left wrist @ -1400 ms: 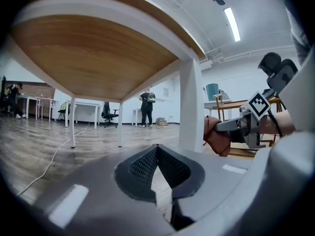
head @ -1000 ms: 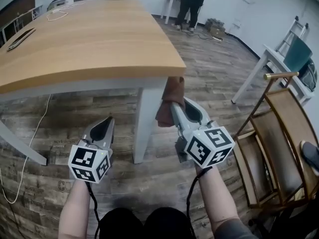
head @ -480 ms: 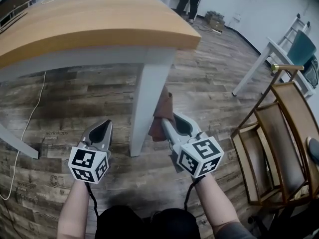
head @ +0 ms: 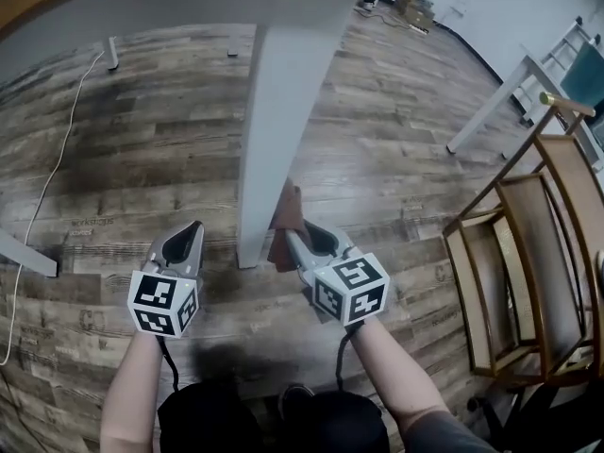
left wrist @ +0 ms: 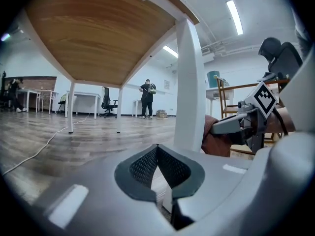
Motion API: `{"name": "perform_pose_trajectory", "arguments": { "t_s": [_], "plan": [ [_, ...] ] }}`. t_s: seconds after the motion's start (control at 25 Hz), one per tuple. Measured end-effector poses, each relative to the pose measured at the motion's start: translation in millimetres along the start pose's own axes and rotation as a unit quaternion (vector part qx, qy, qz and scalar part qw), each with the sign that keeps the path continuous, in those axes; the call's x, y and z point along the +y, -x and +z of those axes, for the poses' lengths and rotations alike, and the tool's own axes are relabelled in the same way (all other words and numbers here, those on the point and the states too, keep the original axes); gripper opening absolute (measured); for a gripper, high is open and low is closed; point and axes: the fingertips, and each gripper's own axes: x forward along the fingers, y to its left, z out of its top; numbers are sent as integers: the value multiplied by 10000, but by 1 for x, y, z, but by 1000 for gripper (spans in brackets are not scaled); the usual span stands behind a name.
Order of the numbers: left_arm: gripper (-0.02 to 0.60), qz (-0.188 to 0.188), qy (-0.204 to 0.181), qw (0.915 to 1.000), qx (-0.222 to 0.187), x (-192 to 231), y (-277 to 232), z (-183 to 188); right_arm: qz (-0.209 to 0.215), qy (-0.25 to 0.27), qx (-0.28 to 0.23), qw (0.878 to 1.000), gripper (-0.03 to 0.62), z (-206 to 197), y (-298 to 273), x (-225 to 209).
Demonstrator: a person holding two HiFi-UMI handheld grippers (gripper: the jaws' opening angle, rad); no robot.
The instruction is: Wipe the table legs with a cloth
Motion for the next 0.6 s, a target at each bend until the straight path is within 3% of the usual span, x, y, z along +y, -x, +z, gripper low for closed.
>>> {"name": "perform_pose_trajectory", "arguments": {
  "t_s": [0.16, 0.36, 0.6],
  "plan": [
    [18, 87, 52, 9999, 121, 2, -4, -30, 70, -136, 463, 9988, 65, -56, -18, 1],
    [18, 169, 56, 9994, 308, 8, 4, -62, -73, 208, 1031, 9944, 65, -124, -37, -2],
    [18, 300, 151, 9984, 447, 16, 10, -89, -133, -70, 1677, 9857, 66, -195, -53, -4]
  ]
}}
